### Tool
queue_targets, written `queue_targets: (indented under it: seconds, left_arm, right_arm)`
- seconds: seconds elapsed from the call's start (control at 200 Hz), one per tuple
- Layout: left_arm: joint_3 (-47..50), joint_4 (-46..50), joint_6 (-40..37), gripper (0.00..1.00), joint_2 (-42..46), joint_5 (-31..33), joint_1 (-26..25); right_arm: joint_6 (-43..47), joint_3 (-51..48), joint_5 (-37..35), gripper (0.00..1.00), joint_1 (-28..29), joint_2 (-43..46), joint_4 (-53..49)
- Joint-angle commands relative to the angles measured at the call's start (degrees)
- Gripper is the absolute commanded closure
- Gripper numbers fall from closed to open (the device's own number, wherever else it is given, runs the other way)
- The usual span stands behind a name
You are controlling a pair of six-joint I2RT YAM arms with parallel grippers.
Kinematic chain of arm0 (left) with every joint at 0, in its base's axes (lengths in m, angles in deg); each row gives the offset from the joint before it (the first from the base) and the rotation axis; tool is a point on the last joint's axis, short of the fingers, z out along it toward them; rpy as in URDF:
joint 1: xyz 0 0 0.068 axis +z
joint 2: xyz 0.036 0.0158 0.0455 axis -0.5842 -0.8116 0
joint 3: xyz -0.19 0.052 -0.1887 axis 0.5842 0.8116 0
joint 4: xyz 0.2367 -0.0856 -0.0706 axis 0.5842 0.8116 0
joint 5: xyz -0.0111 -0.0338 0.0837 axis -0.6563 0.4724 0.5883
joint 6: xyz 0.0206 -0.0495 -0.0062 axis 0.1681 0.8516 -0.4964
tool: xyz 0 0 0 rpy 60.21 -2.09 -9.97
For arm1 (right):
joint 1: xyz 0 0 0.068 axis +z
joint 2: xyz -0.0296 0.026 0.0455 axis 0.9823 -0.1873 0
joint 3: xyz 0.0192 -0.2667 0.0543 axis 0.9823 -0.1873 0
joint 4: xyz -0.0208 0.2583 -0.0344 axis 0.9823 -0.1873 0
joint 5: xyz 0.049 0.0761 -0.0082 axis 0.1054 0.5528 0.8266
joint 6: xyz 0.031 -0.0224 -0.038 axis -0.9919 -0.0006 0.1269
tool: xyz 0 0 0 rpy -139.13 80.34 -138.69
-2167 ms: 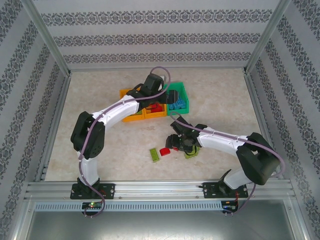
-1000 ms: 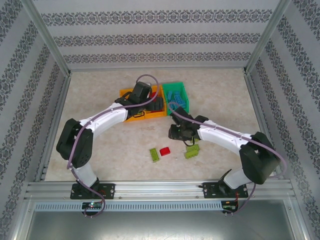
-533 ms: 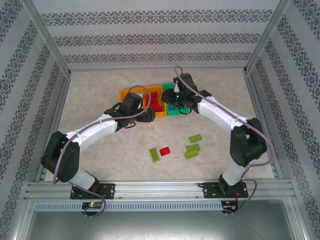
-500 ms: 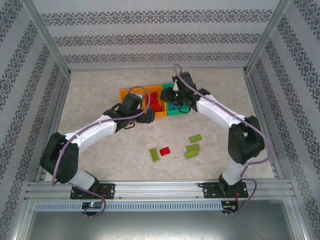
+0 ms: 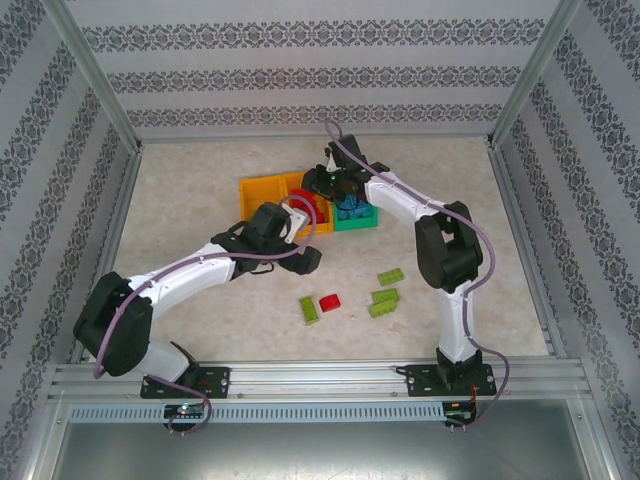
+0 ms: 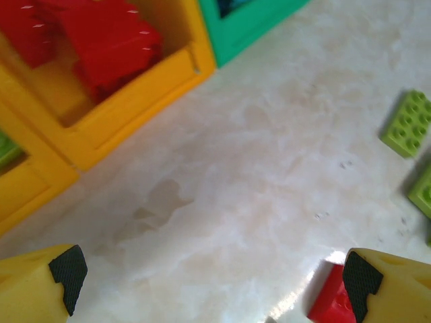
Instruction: Sort the legos into containers by color
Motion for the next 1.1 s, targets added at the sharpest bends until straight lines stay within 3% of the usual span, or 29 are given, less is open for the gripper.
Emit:
queue_targets:
  seconds: [0.0,0.305,0.57,1.094]
  left_arm:
    - [0.1,1.6,-6.0,0.00,-1.0,-3.1,-1.7]
    - [-0.6,3.5,-13.1,0.00,-4.7,-8.5,-3.6]
    - [-2.1,4.0,-13.9,0.00,-6.8,-8.0,-4.8]
    - [-3.9,7.0,-19.6,0.00,-8.8,-5.7,-8.8]
  right_arm:
    - [-0.9,3.0,0.0,0.62,-0.5,-1.4,-1.5]
    - [-1.0,3.7,-3.0,0.53,-1.1,-2.7,-3.6]
    - [-1.3,4.0,-3.0,0.40,-1.2,-3.0,-3.7]
    - [1.2,0.7,0.5,0.26,-1.0,4.8,-1.1]
